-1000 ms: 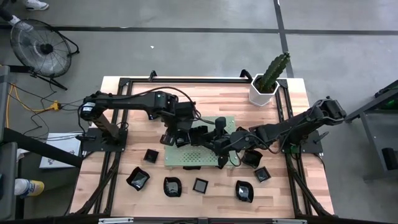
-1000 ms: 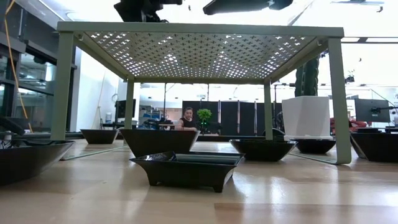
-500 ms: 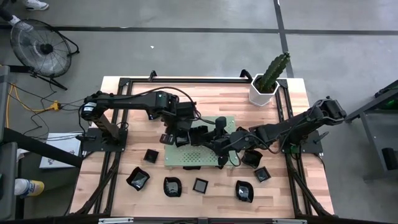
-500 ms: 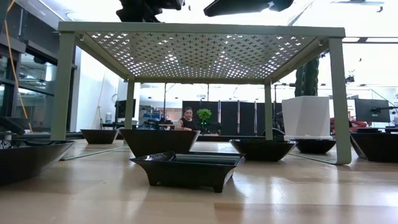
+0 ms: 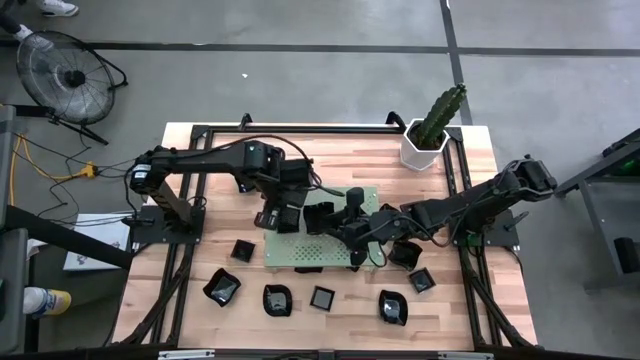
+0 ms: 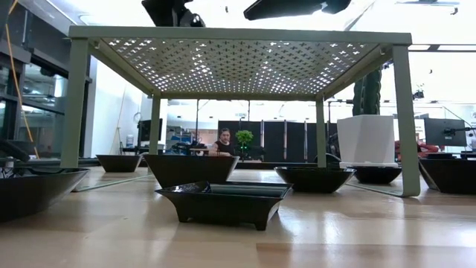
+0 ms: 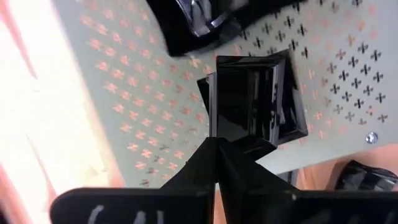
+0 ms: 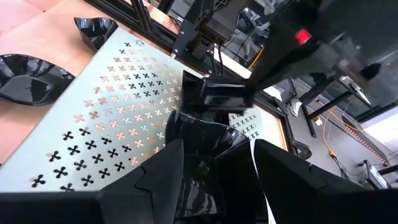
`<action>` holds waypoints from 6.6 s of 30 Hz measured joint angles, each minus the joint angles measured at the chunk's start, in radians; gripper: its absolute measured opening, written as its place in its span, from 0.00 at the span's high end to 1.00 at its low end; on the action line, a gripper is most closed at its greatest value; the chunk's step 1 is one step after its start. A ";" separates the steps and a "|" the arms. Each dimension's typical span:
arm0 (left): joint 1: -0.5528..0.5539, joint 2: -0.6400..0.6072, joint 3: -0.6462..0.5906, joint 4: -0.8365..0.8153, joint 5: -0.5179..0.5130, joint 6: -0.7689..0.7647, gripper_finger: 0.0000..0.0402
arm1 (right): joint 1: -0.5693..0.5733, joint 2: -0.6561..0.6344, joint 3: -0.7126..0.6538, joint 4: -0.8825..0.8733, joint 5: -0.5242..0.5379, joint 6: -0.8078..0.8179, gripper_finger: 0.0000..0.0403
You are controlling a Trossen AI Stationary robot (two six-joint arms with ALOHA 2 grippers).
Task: Pick & Place Mini shaped plates
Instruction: Stack the black square shaped plate on top of the black square shaped plate on the shelf
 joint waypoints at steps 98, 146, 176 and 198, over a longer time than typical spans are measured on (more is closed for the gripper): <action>0.210 0.048 -0.073 -0.014 0.443 -0.034 1.00 | 0.090 -0.160 0.000 -0.229 0.366 0.018 0.52; 0.210 -0.037 -0.073 -0.064 0.217 -0.006 0.72 | 0.089 -0.161 0.000 -0.280 0.351 0.080 0.52; 0.129 -0.044 -0.073 0.017 0.041 0.187 0.72 | 0.005 -0.165 0.000 -0.363 0.343 0.157 0.52; 0.103 -0.048 -0.179 0.060 0.013 0.153 0.72 | 0.005 -0.165 0.000 -0.399 0.343 0.199 0.52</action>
